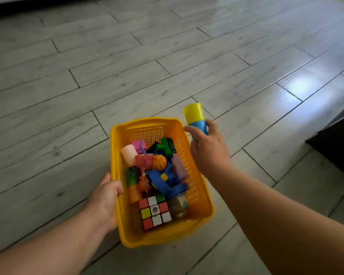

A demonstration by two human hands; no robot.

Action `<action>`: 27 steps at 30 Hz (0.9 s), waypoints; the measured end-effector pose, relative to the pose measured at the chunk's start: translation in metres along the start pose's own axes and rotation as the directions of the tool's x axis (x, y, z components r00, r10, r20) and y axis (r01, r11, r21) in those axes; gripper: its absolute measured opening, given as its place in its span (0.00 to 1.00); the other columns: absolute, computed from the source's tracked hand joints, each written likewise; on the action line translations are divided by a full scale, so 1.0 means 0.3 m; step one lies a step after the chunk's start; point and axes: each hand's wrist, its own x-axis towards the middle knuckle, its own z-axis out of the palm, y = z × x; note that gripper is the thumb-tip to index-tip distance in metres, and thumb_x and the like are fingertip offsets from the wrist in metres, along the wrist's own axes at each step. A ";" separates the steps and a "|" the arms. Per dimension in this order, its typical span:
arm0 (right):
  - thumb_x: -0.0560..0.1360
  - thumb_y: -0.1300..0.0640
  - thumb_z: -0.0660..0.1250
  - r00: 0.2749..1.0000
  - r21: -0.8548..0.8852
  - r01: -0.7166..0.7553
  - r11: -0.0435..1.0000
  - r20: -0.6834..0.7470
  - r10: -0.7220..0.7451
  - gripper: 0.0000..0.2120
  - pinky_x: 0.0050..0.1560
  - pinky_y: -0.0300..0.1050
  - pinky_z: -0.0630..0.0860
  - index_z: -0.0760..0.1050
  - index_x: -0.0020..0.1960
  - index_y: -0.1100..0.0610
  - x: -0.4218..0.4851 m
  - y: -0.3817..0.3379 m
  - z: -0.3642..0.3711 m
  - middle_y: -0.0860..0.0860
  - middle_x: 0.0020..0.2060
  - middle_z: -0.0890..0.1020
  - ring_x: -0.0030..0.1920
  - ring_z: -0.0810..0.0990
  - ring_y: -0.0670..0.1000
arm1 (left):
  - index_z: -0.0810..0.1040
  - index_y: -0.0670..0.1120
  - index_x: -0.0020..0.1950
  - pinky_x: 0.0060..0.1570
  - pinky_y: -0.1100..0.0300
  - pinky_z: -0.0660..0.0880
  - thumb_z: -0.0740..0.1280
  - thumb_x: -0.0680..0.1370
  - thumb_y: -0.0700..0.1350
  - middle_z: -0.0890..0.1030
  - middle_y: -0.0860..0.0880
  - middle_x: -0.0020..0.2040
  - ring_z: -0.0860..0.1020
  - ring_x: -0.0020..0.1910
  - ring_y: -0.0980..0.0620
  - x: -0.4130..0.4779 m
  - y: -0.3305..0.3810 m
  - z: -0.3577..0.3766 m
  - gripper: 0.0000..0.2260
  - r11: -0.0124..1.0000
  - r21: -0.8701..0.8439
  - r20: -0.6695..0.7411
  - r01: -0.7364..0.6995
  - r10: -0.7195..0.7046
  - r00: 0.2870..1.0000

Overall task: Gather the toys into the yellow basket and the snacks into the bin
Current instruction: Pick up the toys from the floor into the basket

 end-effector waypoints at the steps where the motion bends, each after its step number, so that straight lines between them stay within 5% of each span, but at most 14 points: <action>1: 0.79 0.54 0.60 0.999 0.000 0.047 0.999 0.012 -0.047 0.21 0.65 0.54 0.70 0.65 0.70 0.40 -0.002 -0.044 -0.002 0.56 0.74 0.57 0.67 0.67 0.59 | 0.76 0.53 0.52 0.39 0.47 0.77 0.53 0.75 0.32 0.79 0.35 0.49 0.79 0.47 0.35 0.002 0.007 0.004 0.20 1.000 0.000 0.010 -0.006 0.006 1.000; 10: 0.81 0.51 0.55 0.933 -0.289 0.068 0.955 0.357 0.042 0.24 0.60 0.54 0.71 0.52 0.74 0.36 -0.052 -0.215 0.041 0.59 0.77 0.47 0.64 0.70 0.61 | 0.76 0.53 0.58 0.42 0.44 0.78 0.53 0.74 0.32 0.80 0.34 0.50 0.79 0.50 0.33 -0.006 0.081 -0.013 0.23 0.999 -0.054 0.043 -0.009 0.011 0.999; 14: 0.81 0.51 0.57 0.955 -0.228 0.103 0.968 0.293 -0.033 0.24 0.69 0.54 0.64 0.55 0.74 0.43 -0.059 -0.259 -0.031 0.57 0.76 0.53 0.71 0.62 0.59 | 0.75 0.55 0.60 0.41 0.43 0.78 0.53 0.73 0.32 0.80 0.35 0.50 0.80 0.49 0.34 -0.057 0.140 -0.030 0.25 0.998 -0.056 0.015 -0.012 0.013 1.000; 18: 0.78 0.54 0.62 0.983 -0.197 0.183 0.963 0.065 -0.173 0.20 0.62 0.51 0.66 0.67 0.69 0.48 -0.059 -0.313 -0.207 0.49 0.68 0.71 0.66 0.65 0.56 | 0.74 0.56 0.64 0.40 0.42 0.79 0.52 0.73 0.32 0.81 0.36 0.49 0.80 0.49 0.35 -0.171 0.260 -0.032 0.27 0.998 -0.060 0.006 0.001 -0.001 1.000; 21: 0.75 0.57 0.63 0.998 -0.097 -0.064 0.993 -0.026 0.062 0.25 0.63 0.49 0.65 0.63 0.71 0.48 -0.040 -0.363 -0.387 0.50 0.67 0.66 0.66 0.65 0.55 | 0.76 0.56 0.59 0.39 0.41 0.79 0.52 0.72 0.31 0.81 0.36 0.49 0.81 0.47 0.35 -0.311 0.376 -0.021 0.26 0.999 -0.053 0.008 -0.001 0.001 1.000; 24: 0.74 0.50 0.66 0.940 -0.142 -0.249 0.958 0.202 0.274 0.22 0.55 0.49 0.69 0.67 0.67 0.51 -0.027 -0.432 -0.610 0.52 0.61 0.69 0.58 0.69 0.54 | 0.76 0.57 0.56 0.38 0.41 0.79 0.52 0.73 0.31 0.81 0.37 0.49 0.81 0.47 0.35 -0.497 0.534 -0.021 0.24 0.998 -0.052 0.029 0.026 -0.025 0.999; 27: 0.80 0.50 0.57 0.857 -0.020 -0.428 0.904 0.308 0.413 0.11 0.45 0.51 0.74 0.67 0.59 0.54 -0.052 -0.525 -0.834 0.54 0.47 0.76 0.46 0.75 0.55 | 0.74 0.58 0.62 0.37 0.42 0.80 0.53 0.74 0.32 0.81 0.36 0.51 0.81 0.48 0.34 -0.683 0.705 -0.022 0.27 0.999 -0.012 0.054 0.038 -0.037 0.998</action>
